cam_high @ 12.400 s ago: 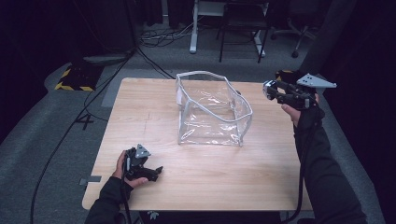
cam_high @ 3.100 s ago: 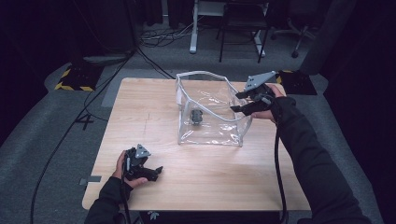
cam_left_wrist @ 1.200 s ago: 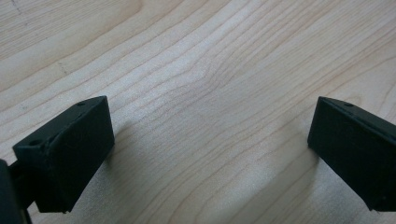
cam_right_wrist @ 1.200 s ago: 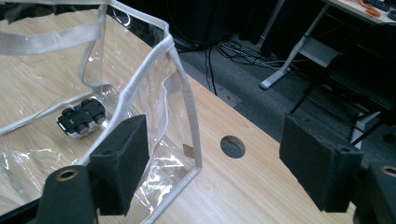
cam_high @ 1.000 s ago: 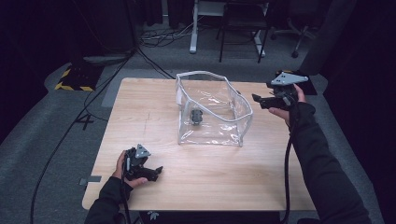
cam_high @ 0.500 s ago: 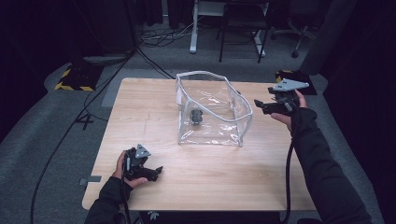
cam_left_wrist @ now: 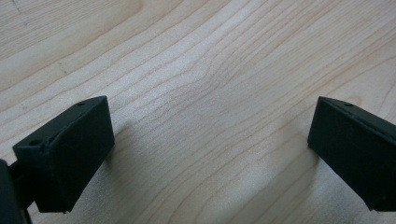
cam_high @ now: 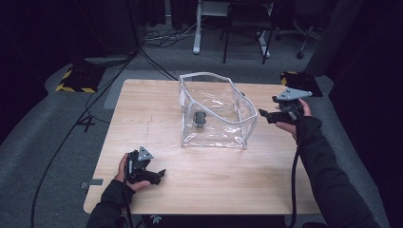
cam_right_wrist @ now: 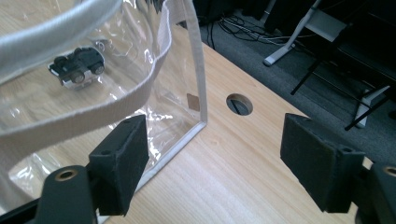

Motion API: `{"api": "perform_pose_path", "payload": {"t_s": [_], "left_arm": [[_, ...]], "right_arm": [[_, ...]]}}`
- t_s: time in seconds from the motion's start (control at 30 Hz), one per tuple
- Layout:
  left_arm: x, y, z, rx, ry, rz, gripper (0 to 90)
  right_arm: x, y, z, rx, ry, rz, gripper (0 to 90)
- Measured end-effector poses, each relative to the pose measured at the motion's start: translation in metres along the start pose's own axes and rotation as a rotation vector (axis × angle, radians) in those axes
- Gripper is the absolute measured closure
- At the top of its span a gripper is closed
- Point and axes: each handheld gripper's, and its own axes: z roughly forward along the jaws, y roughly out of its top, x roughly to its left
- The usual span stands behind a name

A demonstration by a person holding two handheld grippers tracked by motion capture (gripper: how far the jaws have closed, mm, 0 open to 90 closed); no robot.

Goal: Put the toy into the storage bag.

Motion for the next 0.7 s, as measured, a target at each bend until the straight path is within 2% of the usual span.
{"api": "perform_pose_path", "payload": {"t_s": [0.7], "left_arm": [[0.000,0.000,0.000,0.000,0.000,0.000,0.6]], "right_arm": [[0.010,-0.037,0.003,0.052,0.025,0.012,22.7]]}}
